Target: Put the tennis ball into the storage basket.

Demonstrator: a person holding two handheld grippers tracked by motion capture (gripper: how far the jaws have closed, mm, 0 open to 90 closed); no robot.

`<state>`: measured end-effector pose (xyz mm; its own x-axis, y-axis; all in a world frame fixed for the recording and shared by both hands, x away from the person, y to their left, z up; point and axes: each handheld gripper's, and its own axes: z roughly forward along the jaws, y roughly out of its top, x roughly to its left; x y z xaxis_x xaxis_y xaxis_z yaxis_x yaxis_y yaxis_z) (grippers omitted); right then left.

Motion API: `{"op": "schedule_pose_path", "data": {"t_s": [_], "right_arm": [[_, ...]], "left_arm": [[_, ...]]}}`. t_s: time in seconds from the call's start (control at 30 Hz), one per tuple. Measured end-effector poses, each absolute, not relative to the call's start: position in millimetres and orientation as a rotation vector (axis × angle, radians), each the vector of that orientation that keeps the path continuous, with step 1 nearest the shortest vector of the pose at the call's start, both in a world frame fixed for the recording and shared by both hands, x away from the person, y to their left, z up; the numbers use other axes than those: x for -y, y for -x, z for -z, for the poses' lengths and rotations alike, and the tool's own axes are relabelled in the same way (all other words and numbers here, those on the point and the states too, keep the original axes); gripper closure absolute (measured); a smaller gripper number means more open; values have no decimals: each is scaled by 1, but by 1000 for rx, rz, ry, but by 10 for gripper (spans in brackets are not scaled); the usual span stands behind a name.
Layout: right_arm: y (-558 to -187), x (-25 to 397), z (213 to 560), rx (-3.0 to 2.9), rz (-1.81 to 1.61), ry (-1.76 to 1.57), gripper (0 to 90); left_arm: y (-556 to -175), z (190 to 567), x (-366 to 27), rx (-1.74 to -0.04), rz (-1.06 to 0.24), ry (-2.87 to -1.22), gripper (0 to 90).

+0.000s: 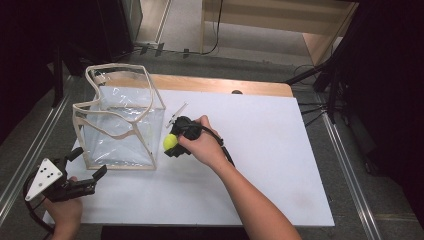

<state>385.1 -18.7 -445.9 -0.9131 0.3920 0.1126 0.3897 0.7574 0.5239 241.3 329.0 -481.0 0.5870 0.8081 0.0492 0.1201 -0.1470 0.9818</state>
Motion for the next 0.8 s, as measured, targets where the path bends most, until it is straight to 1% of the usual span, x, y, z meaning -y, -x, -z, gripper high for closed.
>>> {"op": "schedule_pose_path", "data": {"t_s": [0.8], "right_arm": [[-389,12,398,-2944,-943,-588,237]], "left_arm": [[-241,481,-329,-790,-721,-1628,54]]}}
